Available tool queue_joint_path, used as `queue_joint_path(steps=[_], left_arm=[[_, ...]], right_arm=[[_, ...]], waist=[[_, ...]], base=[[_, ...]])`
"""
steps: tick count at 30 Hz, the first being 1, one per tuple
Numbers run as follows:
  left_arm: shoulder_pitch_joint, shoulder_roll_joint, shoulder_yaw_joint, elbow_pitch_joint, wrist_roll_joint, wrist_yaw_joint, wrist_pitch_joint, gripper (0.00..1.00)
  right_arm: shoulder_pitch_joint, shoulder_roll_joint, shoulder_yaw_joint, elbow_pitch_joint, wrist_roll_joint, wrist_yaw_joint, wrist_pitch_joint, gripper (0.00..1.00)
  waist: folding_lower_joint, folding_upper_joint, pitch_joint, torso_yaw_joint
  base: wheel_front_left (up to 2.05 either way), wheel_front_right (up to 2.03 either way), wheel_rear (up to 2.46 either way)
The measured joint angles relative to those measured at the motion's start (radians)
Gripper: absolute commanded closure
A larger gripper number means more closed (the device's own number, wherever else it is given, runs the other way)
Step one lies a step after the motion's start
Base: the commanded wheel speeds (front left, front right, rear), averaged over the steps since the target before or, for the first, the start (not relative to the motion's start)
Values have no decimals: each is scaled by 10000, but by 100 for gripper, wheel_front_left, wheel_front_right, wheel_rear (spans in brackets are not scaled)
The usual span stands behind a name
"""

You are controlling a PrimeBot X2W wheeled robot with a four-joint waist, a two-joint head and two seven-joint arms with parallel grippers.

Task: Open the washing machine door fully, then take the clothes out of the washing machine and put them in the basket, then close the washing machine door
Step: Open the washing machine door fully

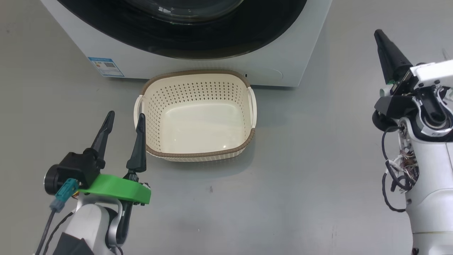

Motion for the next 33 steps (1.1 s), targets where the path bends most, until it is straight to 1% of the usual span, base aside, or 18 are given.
queue_joint_path(steps=[6,14,16,19,22,33], left_arm=[[-328,-82,23,-151,2,-46,0,0],[-695,-171,6,-291,6,-284,0,0],[-787,-224,-10,-309,46,-345,0,0],[-941,-299,-54,-320,107,-387,0,0],[-1071,-345,-88,-305,176,-466,0,0],[-1254,-506,-115,-138,178,-570,0,0]], right_arm=[[-988,-370,-21,77,56,-339,466,100],[-2370,-809,-21,207,121,-702,855,100],[-2707,-903,42,228,117,-711,947,100],[-3160,-1060,234,301,-19,-859,1116,100],[-3548,-1187,422,391,-140,-880,1285,100],[-4832,-1290,786,986,-426,-1118,1507,100]], waist=[[0,0,597,189],[0,0,1351,423],[0,0,1522,482],[1,0,1759,578],[1,0,1955,697],[1,0,2418,1144]], base=[[0,0,0],[0,0,0],[0,0,0],[0,0,0],[0,0,0],[0,0,0]])
